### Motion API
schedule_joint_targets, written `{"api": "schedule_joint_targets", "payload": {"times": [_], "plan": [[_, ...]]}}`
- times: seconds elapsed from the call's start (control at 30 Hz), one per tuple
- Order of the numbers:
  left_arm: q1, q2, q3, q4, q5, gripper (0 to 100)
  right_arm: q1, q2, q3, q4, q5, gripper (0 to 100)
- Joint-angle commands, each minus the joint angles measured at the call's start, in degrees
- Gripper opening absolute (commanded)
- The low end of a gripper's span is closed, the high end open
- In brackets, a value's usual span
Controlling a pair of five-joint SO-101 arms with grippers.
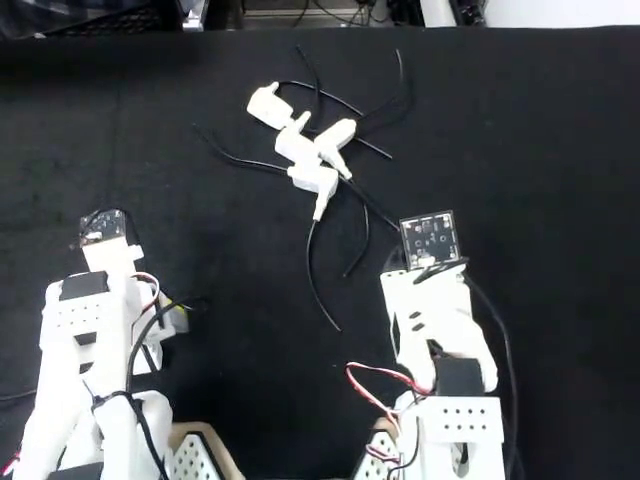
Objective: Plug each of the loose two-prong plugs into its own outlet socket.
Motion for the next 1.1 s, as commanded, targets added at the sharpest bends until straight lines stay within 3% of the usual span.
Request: {"api": "schedule_joint_targets", "payload": {"times": [0.0,0.3,0.53,0.73,0.8,0.9,1.07], "plan": [[-0.31,-0.53,-2.33,0.97,0.09,36,0.62,-0.48,-0.22,-0.70,-0.18,13.4],[-3.38,-0.53,-9.80,1.14,-0.44,36,0.62,-0.48,-0.22,-0.88,-0.18,13.4],[-20.53,-0.53,-15.69,1.14,8.18,36,0.62,-0.40,-0.13,-0.97,-0.09,13.4],[-28.26,-0.44,-14.55,1.23,8.09,36,0.09,-0.48,0.31,-0.97,0.00,13.4],[-29.41,-0.53,-13.85,1.14,5.19,36,-1.49,-0.48,0.57,-0.97,0.79,13.4],[-31.60,-0.44,-14.11,0.70,-5.36,36,-4.04,-0.04,0.66,0.26,4.48,13.5],[-45.05,0.09,-19.65,0.62,-10.46,36,-12.13,-0.04,-1.01,5.27,7.21,13.8]]}}
